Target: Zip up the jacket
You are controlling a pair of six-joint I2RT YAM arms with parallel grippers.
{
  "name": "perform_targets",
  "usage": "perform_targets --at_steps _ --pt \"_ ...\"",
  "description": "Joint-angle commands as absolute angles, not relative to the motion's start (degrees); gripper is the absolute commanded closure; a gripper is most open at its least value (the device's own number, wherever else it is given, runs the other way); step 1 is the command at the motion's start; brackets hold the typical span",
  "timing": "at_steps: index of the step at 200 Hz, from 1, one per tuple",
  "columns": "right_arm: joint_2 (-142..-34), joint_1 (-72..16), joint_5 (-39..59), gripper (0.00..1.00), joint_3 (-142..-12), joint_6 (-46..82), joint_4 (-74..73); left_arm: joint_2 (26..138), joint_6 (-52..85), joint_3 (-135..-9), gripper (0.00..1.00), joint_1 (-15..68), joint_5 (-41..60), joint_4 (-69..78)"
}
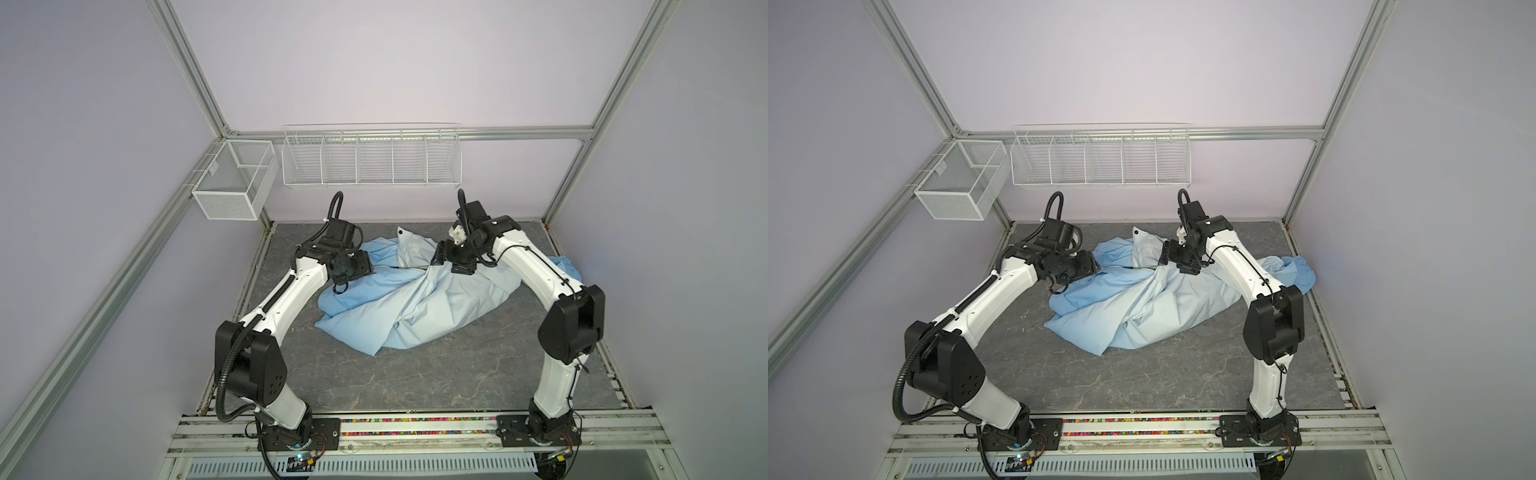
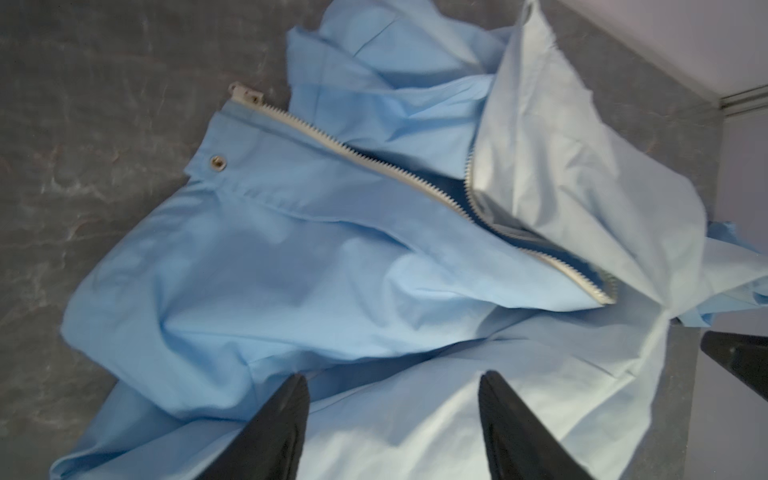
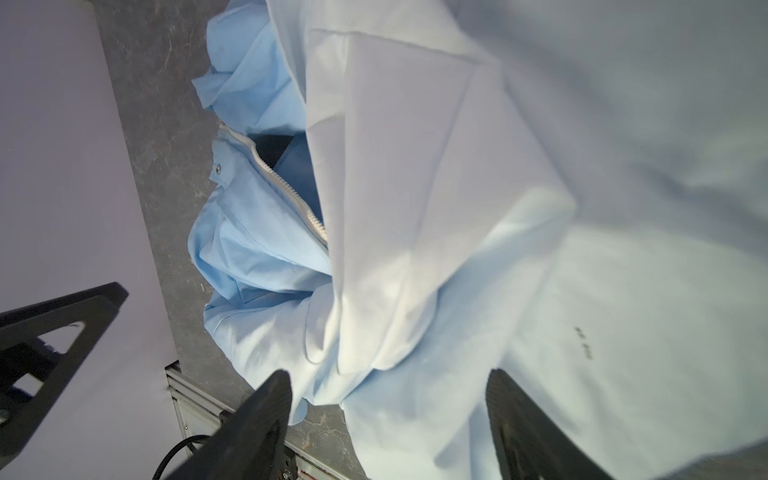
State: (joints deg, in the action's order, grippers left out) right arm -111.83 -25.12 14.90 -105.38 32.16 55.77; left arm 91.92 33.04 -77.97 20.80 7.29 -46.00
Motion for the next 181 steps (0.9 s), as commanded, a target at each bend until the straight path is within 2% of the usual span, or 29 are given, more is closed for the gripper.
perform_targets --at_steps 1,11,15,24,36,49,59,96,135,161,181 --pt "-115.5 -26.4 16.0 0.23 -107.6 33.2 55.3 91.8 38.5 -72.4 0.34 18.5 7.9 -46.6" --pt "-117.0 -26.9 16.0 0.25 -108.0 33.2 55.3 91.8 39.4 -70.7 0.34 17.9 8.6 -44.9" --pt "-117.6 -27.1 16.0 0.29 -108.1 33.1 55.3 91.8 39.5 -70.2 0.34 17.9 8.8 -44.3" --pt "-118.4 -27.3 15.8 0.44 -108.2 33.1 55.4 92.0 39.9 -69.6 0.35 17.8 9.2 -43.0" --pt "-118.5 -27.2 15.3 0.71 -108.0 33.4 55.9 92.9 40.1 -69.8 0.36 17.8 10.2 -41.9" --pt "-117.2 -27.2 14.3 0.86 -107.7 33.2 56.1 93.9 40.3 -71.0 0.37 17.8 10.5 -41.8" --pt "-115.1 -27.2 13.7 0.92 -107.1 32.8 55.5 94.4 40.3 -71.9 0.37 17.8 10.8 -41.4" --pt "-102.6 -27.2 13.4 0.93 -100.6 30.9 52.0 96.1 39.7 -77.5 0.36 17.8 11.1 -40.8" --pt "-87.1 -26.8 11.9 0.91 -81.8 32.0 47.4 101.3 38.9 -85.7 0.35 17.9 14.2 -41.0" --pt "-83.6 -24.8 12.0 0.91 -69.9 34.1 47.2 105.6 38.3 -90.5 0.34 19.6 17.4 -40.4" --pt "-83.7 -23.4 12.6 0.76 -65.0 34.6 46.3 108.8 37.2 -94.6 0.33 22.2 18.4 -41.2"
